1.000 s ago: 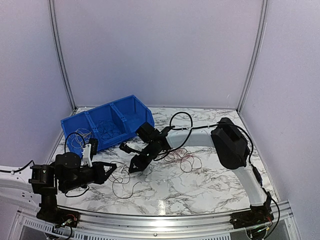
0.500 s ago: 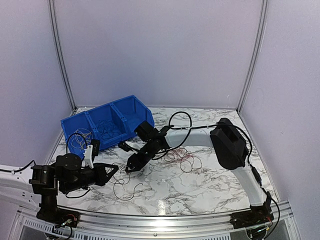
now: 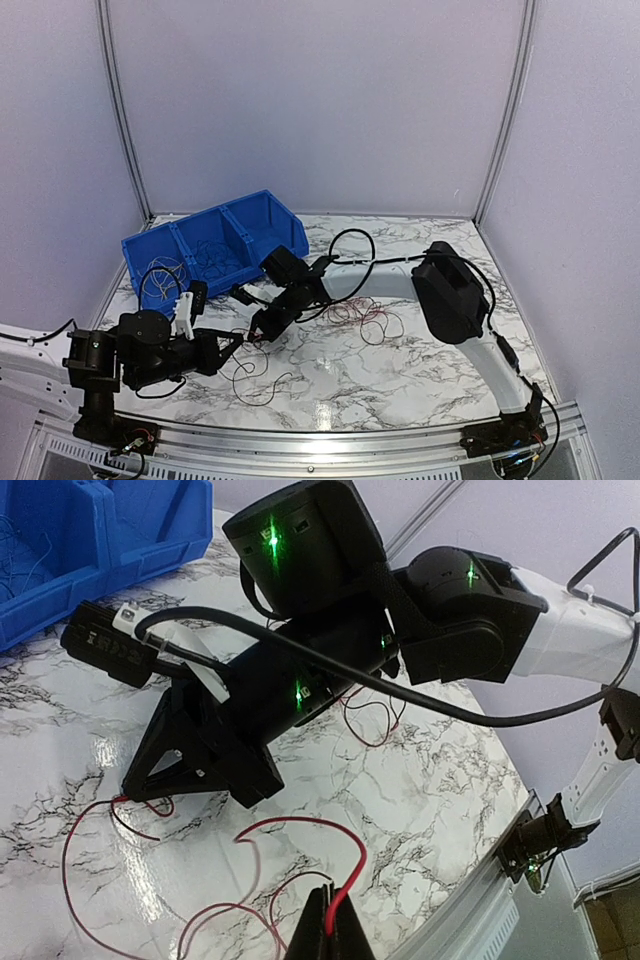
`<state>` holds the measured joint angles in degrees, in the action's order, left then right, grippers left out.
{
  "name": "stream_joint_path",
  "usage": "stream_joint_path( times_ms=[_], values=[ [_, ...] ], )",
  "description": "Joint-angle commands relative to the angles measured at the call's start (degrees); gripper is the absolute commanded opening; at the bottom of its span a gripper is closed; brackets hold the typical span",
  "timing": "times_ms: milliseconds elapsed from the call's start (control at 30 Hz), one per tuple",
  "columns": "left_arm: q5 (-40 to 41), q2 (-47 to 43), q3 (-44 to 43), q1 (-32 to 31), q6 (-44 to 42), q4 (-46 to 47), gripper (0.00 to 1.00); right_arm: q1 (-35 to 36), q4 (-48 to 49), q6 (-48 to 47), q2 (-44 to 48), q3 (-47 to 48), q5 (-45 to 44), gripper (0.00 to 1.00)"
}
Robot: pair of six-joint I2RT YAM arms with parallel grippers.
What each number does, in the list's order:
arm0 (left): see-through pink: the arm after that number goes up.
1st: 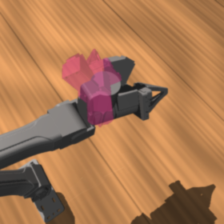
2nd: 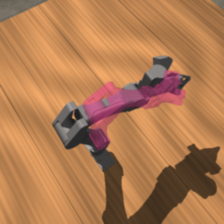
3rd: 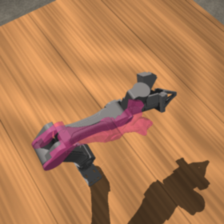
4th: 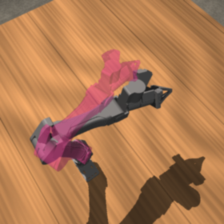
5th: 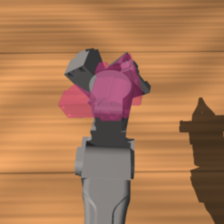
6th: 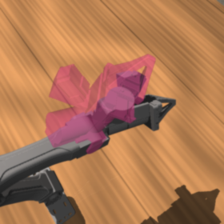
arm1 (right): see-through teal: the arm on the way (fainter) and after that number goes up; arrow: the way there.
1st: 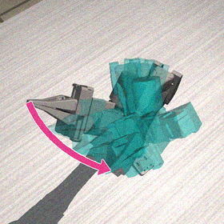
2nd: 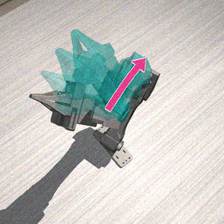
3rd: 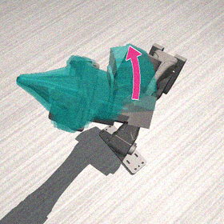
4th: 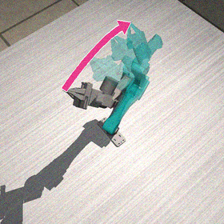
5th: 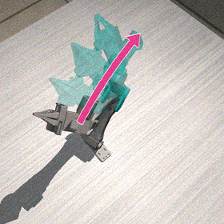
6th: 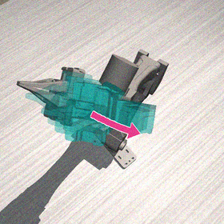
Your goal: Untangle the cables
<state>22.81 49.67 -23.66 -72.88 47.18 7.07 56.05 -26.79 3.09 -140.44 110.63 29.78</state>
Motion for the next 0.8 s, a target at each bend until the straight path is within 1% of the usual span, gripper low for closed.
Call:
stream_joint_path(
  times_ms=[0, 167, 267, 300, 400, 433, 467, 600, 667, 767],
  values=[
    [2.42, -2.29, -0.61, -0.42, -0.32, 0.10, 0.00, -0.07, -3.32, -0.98, 0.16, -2.70, -4.42, 0.00],
    [3.22, -6.12, 0.55, -0.51, 0.14, -2.63, 0.00, -2.81, -2.93, -2.90, 3.50, -5.32, -6.25, 0.00],
    [3.01, -9.26, 1.38, -0.57, -0.41, -4.33, 0.00, -5.59, -1.91, -5.38, 7.07, -7.74, -6.27, 0.00],
    [2.95, -10.38, 1.43, -0.59, -0.73, -5.06, 0.02, -6.53, -1.50, -5.99, 8.35, -8.85, -6.11, 0.00],
    [1.92, -13.55, 1.25, -0.59, -3.20, -6.92, 0.30, -8.63, -0.02, -8.06, 12.85, -12.44, -6.03, 0.00],
    [1.66, -14.44, 1.13, -0.59, -4.24, -7.79, 0.37, -8.98, 0.69, -9.34, 14.42, -13.66, -6.16, 0.00],
    [1.86, -15.04, 0.85, -0.59, -5.08, -9.34, 0.42, -9.15, 1.27, -10.26, 15.80, -14.83, -6.40, 0.00],
    [3.55, -14.96, -0.24, -0.59, -8.30, -11.41, 0.54, -9.34, 3.88, -13.17, 21.62, -19.22, -6.27, 0.00],
    [3.04, -12.93, -1.34, -0.59, -11.41, -11.38, 0.56, -9.30, 4.88, -14.51, 24.01, -20.60, -5.86, 0.00],
    [7.27, -8.82, -3.61, -0.59, -13.63, -11.17, 0.57, -9.22, 5.88, -16.65, 27.48, -22.26, -4.61, 0.00]
  ],
)
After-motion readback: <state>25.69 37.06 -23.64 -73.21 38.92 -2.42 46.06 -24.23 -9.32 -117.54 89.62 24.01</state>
